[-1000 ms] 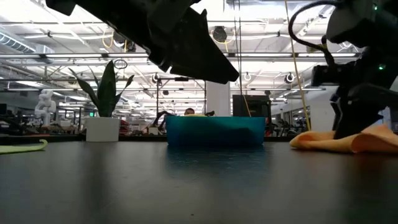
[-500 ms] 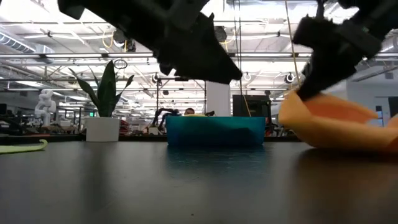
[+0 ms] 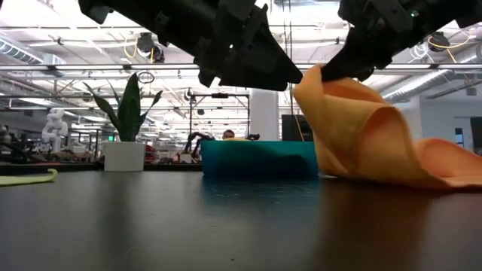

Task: Fold microfiber towels
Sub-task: Fold the orange microfiber cloth

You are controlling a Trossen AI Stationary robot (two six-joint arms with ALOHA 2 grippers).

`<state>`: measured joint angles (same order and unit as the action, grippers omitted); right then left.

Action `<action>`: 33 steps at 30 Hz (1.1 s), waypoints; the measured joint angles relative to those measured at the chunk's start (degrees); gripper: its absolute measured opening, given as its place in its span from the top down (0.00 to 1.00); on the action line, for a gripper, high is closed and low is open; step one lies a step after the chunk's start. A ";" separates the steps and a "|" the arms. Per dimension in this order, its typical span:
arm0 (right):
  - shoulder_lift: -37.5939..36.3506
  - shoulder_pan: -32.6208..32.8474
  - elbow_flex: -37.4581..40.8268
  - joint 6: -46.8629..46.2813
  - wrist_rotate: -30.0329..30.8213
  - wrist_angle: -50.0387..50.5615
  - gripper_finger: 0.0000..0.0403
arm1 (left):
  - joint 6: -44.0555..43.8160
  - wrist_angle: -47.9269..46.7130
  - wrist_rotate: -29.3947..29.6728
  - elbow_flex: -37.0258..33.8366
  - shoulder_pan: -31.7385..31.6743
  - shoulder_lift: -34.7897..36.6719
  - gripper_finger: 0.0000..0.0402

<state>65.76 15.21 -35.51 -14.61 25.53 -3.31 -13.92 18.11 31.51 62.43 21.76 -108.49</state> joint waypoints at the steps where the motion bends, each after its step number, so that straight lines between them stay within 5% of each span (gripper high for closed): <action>1: 0.00 -0.33 0.00 0.23 -0.01 0.05 1.00 | -0.02 0.00 0.00 0.00 0.00 0.00 0.58; 14: -0.55 -1.81 0.00 4.27 -0.06 -5.64 1.00 | -0.18 -0.31 0.04 0.00 -0.32 0.00 0.58; 33: -13.68 -1.81 0.00 12.04 -0.03 -10.76 1.00 | -0.43 4.12 1.62 -0.02 -1.72 0.00 0.58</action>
<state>52.08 13.41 -35.51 -2.57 25.50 -14.07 -14.35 22.23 33.12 62.41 20.04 -108.49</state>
